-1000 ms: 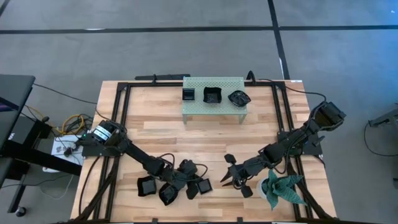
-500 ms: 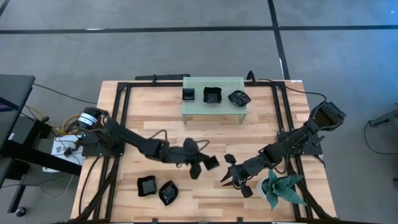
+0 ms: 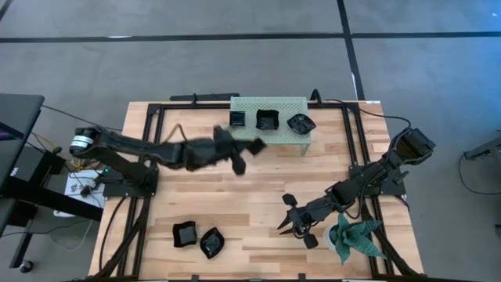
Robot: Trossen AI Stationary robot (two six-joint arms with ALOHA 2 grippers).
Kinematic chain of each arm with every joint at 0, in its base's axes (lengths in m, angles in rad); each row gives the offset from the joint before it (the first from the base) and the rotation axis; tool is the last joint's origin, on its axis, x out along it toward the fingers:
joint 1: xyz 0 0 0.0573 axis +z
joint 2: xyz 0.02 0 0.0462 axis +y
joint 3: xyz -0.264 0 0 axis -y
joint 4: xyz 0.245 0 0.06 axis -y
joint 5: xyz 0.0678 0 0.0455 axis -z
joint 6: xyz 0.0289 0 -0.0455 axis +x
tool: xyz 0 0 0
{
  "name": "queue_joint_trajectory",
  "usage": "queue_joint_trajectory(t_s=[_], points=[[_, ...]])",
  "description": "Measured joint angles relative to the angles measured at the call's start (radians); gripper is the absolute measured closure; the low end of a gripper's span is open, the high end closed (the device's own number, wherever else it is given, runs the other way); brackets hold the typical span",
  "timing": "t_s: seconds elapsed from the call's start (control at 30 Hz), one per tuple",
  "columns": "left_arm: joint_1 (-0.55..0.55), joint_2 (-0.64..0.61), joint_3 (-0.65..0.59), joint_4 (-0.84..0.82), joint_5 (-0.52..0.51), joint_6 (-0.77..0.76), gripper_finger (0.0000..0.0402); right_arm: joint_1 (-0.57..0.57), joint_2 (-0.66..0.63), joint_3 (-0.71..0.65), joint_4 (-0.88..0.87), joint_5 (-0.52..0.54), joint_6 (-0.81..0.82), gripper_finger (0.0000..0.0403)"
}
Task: Pick & Place Mini shaped plates
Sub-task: Stack the square plate on top of the other square plate on the shelf
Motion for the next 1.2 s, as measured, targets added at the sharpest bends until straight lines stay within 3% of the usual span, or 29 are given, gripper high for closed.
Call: queue_joint_trajectory(t_s=[0.2,0.5,0.77,1.2], points=[[0.147,-0.056,0.0,-0.018,-0.005,-0.001,0.0397,0.0,0.0,0.0,0.0,0.0,0.0,0.0327],[0.252,0.017,0.0,-0.026,-0.005,-0.097,0.0397,0.003,0.0,0.0,-0.003,0.0,0.0,0.0327],[0.266,0.038,0.0,-0.024,-0.132,-0.115,0.0397,0.025,0.0,0.0,-0.003,0.0,0.006,0.0327],[0.264,0.038,-0.024,-0.091,-0.202,-0.265,0.0397,0.028,0.0,0.0,-0.003,0.0,0.008,0.0327]])
